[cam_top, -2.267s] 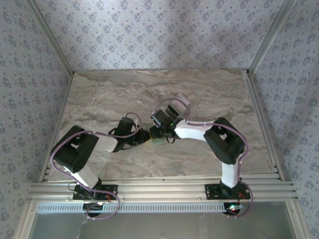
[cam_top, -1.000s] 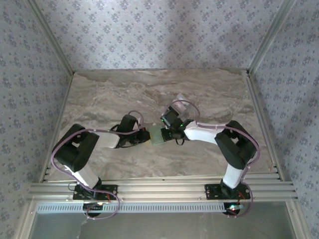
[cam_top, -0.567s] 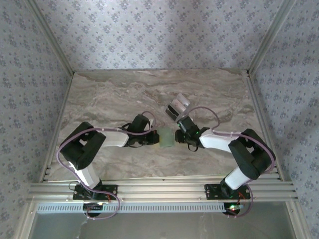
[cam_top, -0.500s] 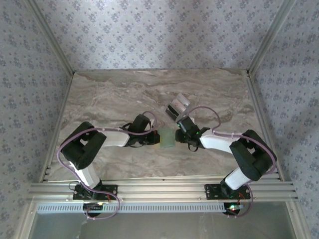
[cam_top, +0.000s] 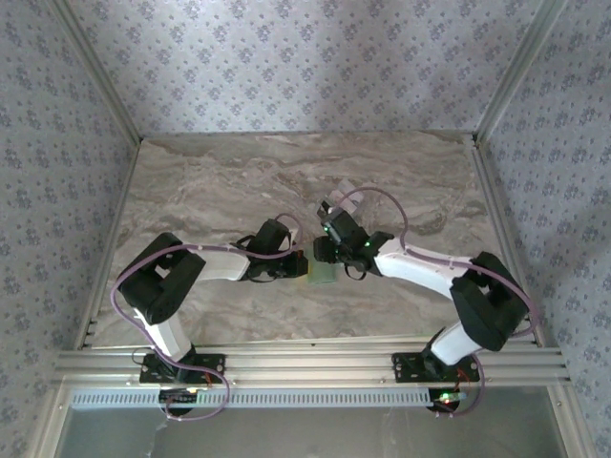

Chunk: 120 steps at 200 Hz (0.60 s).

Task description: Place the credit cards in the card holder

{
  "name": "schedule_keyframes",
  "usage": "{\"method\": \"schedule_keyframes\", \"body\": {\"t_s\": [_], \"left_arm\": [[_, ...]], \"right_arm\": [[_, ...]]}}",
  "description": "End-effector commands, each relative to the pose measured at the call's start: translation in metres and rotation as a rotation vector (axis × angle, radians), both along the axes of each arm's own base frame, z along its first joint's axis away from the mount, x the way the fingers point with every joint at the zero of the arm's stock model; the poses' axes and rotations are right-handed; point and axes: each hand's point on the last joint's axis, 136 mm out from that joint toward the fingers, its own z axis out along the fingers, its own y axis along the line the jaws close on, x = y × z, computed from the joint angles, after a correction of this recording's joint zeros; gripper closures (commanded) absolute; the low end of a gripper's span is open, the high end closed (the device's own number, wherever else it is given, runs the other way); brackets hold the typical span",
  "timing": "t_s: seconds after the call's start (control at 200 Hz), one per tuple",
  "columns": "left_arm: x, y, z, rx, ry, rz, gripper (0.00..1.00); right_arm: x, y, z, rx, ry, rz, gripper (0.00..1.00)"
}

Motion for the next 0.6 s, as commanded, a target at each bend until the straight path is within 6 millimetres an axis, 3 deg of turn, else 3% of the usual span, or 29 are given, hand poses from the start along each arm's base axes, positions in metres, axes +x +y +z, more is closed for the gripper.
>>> {"method": "schedule_keyframes", "body": {"t_s": [0.0, 0.295, 0.425, 0.595], "left_arm": [[-0.041, 0.03, -0.053, 0.18, 0.161, -0.033, 1.0], [-0.042, 0.033, -0.056, 0.188, 0.162, -0.031, 1.0], [-0.042, 0.032, -0.057, 0.188, 0.163, -0.03, 1.0], [-0.043, 0.033, -0.059, 0.193, 0.169, -0.029, 1.0]], "right_arm": [[-0.002, 0.019, -0.015, 0.062, 0.089, 0.087, 0.5], [0.003, -0.004, -0.052, 0.009, 0.148, 0.026, 0.49], [0.0, 0.002, -0.062, 0.043, 0.179, 0.047, 0.5], [-0.002, 0.009, -0.058, 0.054, 0.162, 0.072, 0.53]]}}
